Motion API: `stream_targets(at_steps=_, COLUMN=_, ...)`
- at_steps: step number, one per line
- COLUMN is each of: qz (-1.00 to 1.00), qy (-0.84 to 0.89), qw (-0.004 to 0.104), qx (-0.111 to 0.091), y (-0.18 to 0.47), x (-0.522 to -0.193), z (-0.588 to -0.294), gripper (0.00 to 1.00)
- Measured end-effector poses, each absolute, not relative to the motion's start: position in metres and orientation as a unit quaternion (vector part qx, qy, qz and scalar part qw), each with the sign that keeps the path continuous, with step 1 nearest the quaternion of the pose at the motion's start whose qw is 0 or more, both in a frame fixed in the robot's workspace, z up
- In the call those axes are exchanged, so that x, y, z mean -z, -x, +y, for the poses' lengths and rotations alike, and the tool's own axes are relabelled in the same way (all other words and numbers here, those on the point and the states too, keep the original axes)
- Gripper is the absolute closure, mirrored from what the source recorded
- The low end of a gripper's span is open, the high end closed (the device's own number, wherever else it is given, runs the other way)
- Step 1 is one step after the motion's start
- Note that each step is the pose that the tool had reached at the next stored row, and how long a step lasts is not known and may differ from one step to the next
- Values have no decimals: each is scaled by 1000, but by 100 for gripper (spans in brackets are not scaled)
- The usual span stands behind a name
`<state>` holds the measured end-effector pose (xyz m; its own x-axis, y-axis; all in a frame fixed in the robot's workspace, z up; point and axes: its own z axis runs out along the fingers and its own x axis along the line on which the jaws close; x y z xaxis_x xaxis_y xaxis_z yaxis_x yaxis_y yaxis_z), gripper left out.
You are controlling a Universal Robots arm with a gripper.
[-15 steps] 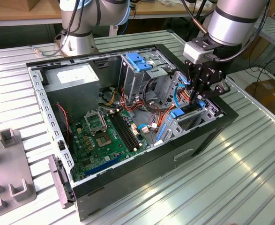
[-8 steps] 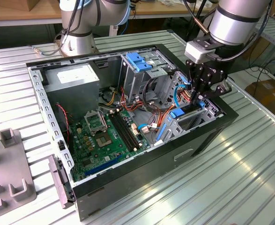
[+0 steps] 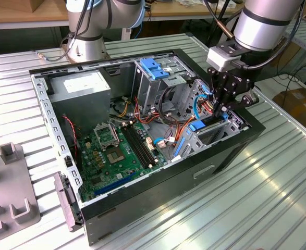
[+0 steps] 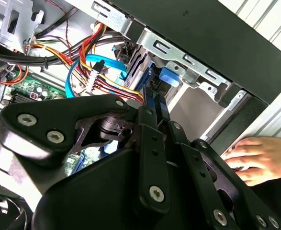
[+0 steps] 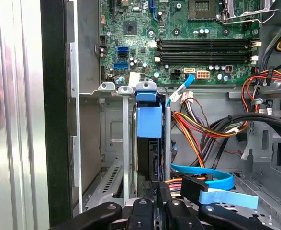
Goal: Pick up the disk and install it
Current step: 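Insert the first disk wire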
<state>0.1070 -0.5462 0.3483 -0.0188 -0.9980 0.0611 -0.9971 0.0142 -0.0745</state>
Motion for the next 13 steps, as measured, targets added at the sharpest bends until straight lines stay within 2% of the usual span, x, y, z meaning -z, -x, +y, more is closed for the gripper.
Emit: stream_targets(at_steps=13, qz=710, qy=703, qw=4, qx=48, y=-108, x=-344, z=-544, gripper=83)
